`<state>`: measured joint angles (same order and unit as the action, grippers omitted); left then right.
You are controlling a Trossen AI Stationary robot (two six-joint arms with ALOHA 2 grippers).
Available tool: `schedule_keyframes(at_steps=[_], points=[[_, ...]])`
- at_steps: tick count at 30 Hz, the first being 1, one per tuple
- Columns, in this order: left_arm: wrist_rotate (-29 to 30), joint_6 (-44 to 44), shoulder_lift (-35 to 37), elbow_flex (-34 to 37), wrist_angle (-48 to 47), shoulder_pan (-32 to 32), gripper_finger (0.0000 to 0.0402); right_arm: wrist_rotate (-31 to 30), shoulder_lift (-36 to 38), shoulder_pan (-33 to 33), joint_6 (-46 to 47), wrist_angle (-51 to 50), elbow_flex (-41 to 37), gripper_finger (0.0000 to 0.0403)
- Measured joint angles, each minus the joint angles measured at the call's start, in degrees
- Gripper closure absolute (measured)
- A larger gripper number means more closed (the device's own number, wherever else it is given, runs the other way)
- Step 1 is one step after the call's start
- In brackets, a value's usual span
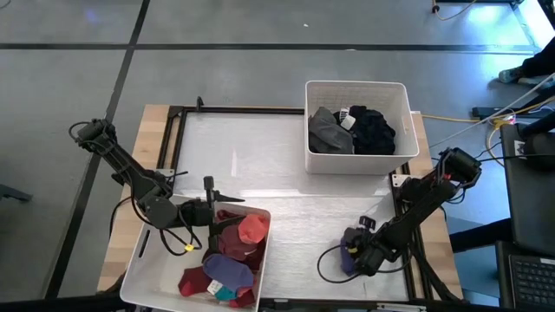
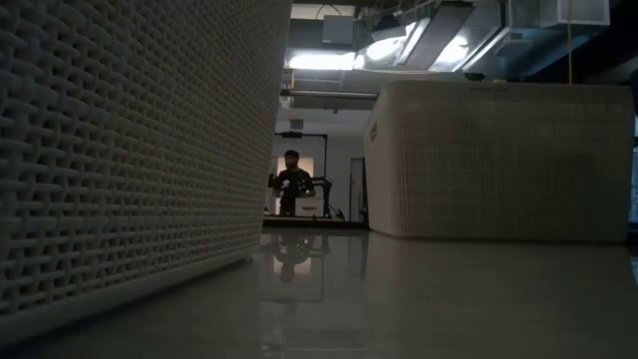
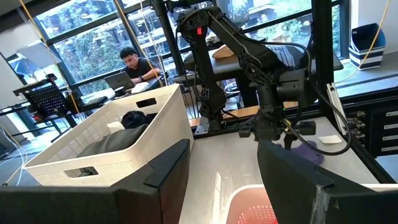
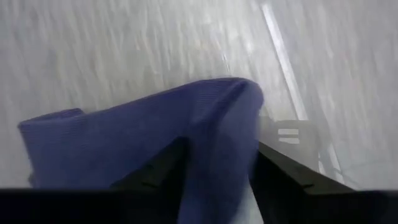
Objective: Sort clothes
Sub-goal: Put the purple sock into the top white bin
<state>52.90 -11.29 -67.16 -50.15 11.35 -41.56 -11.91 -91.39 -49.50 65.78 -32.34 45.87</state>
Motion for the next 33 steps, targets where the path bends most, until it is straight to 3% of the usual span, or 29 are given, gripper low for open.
schedule_keyframes(at_steps=[9, 13, 19, 22, 33], points=[[-0.01, -0.02, 0.00, 0.00, 0.00, 0.00, 0.0222, -0.68, 0.02, 0.00, -0.67, 0.40, -0.55, 0.0390], [-0.01, 0.00, 0.00, -0.01, 0.00, -0.01, 0.0222, -1.07, 0.00, 0.00, -1.25, 0.69, -0.61, 0.0374], [0.01, 0.00, 0.00, -0.02, -0.02, 0.00, 0.0222, -1.58, -0.02, 0.00, -2.00, 0.76, -0.57, 0.0395], [0.00, -0.02, 0.00, -0.01, 0.00, 0.00, 0.0222, -2.05, -0.25, 0.02, -3.28, -0.01, 0.87, 0.0388], [-0.01, -0.01, 0.00, 0.00, 0.07, 0.00, 0.0222, -7.63, -0.24, 2.76, -14.52, -14.40, 17.96, 0.0394]])
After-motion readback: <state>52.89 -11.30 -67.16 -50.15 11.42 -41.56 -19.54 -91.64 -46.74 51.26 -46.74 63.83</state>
